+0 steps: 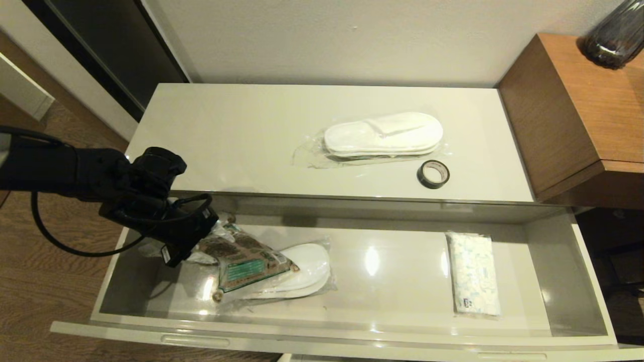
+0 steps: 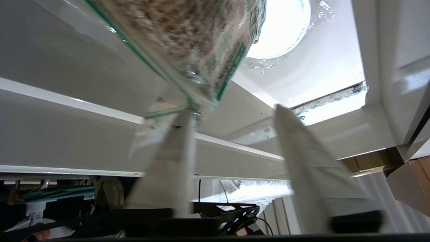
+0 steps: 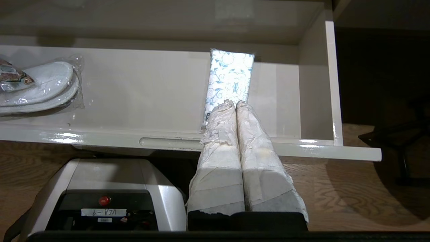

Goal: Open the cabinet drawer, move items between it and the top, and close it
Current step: Put the solid drinks in the drawer

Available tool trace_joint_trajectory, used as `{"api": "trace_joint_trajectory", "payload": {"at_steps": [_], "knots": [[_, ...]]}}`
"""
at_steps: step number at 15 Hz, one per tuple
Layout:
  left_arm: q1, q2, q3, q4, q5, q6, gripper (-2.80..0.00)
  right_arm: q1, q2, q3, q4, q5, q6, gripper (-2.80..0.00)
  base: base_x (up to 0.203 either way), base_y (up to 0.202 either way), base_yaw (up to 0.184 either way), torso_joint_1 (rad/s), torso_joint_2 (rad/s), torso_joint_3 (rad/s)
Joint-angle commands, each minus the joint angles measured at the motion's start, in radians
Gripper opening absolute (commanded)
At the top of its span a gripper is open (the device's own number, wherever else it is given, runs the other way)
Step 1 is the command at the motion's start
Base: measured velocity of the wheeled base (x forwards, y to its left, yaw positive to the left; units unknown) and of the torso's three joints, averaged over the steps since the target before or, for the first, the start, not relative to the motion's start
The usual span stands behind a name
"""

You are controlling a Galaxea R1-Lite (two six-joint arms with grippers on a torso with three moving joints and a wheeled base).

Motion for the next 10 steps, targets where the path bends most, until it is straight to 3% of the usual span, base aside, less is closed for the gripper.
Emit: {"api": "trace_joint_trajectory", "payload": {"at_steps": [1,7,10], "knots": [[0.001,-0.026,0.001,0.008,-0.002,-0.005,0.00,-0.001,0.000,0.000,0.001,0.000,-0.004,-2.80,0.000,0.000,0.000,0.000,0.00,0.000],[-0.011,-0.313,0.019,0.094,-0.007,0.007,0.00,-0.001,0.000,0.000,0.001,-0.002,-0.005,-2.80,0.000,0.000,0.000,0.000,0.00,0.000],[-0.026,-0.466,0.076,0.167,-0.008,0.050,0.00,0.001,0.000,0.000,0.001,-0.003,-0.002,-2.80,0.000,0.000,0.000,0.000,0.00,0.000]]}}
